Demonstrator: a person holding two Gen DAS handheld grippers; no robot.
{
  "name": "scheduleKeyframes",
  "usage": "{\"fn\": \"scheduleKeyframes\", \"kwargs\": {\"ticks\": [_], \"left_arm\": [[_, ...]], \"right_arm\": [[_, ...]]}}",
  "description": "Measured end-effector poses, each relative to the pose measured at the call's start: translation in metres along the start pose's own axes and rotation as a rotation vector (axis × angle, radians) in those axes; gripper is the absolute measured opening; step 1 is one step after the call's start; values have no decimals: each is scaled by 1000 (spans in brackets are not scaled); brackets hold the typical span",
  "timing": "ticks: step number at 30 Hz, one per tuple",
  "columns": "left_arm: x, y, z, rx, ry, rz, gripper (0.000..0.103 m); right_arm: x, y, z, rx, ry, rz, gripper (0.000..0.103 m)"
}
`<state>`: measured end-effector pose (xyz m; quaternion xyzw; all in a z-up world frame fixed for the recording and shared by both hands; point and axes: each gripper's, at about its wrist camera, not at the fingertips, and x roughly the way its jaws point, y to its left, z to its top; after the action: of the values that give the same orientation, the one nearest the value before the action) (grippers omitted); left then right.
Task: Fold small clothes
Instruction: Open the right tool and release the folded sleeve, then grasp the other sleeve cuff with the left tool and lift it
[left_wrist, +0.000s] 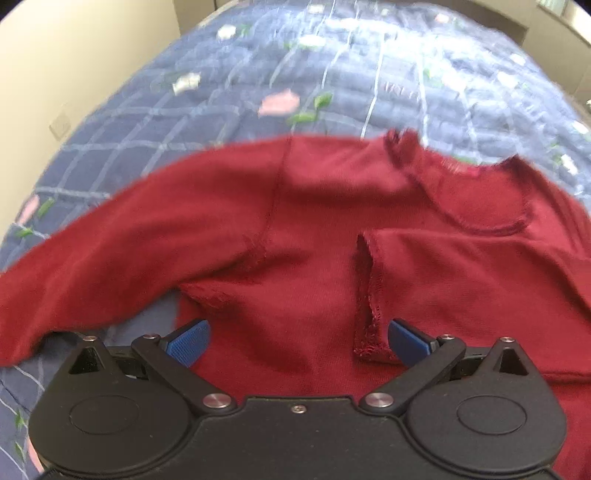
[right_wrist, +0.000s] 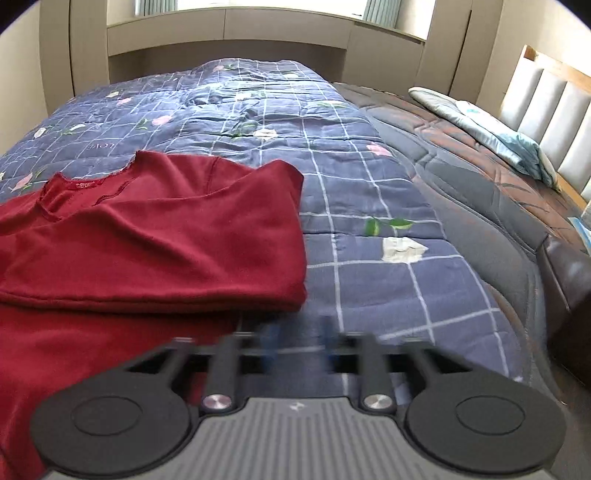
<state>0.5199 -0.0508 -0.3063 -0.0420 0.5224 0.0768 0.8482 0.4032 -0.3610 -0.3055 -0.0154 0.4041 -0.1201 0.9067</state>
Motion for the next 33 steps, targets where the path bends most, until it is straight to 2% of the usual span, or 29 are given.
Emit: {"fn": "scheduleKeyframes", "kwargs": {"ticks": [1, 2, 4, 7, 9, 13, 15, 17, 22, 24, 26, 27, 29, 30, 32, 33], "left_arm": [[-7, 4, -1, -2, -19, 3, 102], [-13, 10, -3, -11, -34, 9, 102], [-24, 26, -9, -53, -49, 27, 102], [-35, 65, -20, -187, -53, 59, 102], [-42, 98, -31, -305, -58, 94, 102], [-52, 168, -56, -539, -88, 216, 102], [-59, 202, -69, -640, -140, 284, 102], [-61, 227, -77, -695, -178, 322, 102], [-50, 281, -85, -792, -165, 428, 101], [-46, 299, -88, -854, -156, 434, 92], [-43, 312, -92, -928, -135, 417, 75], [-42, 319, -95, -963, -128, 398, 71], [-39, 327, -97, -1014, -123, 378, 52], [-38, 328, -97, -1031, -130, 374, 47], [-39, 329, -96, -1048, -159, 364, 18], [-40, 329, -95, -1048, -180, 365, 10]], "right_arm": [[-5, 0, 0, -1, -3, -1, 71], [-12, 1, 1, -1, -8, 0, 74], [-24, 5, 3, -3, 0, -3, 94], [-43, 19, 3, -9, -10, 1, 103], [-53, 34, 3, -23, -5, 22, 103], [-66, 71, -2, -57, 19, 113, 103], [-72, 91, -6, -74, 34, 165, 103], [-78, 110, -11, -103, 46, 219, 103], [-87, 149, -22, -179, 83, 308, 103], [-88, 157, -25, -195, 96, 315, 103], [-89, 161, -26, -193, 110, 319, 103], [-89, 161, -27, -189, 114, 320, 103], [-89, 160, -27, -183, 123, 318, 103], [-88, 159, -27, -181, 127, 315, 103], [-87, 158, -29, -175, 146, 308, 103], [-85, 156, -29, -170, 155, 304, 103]]}}
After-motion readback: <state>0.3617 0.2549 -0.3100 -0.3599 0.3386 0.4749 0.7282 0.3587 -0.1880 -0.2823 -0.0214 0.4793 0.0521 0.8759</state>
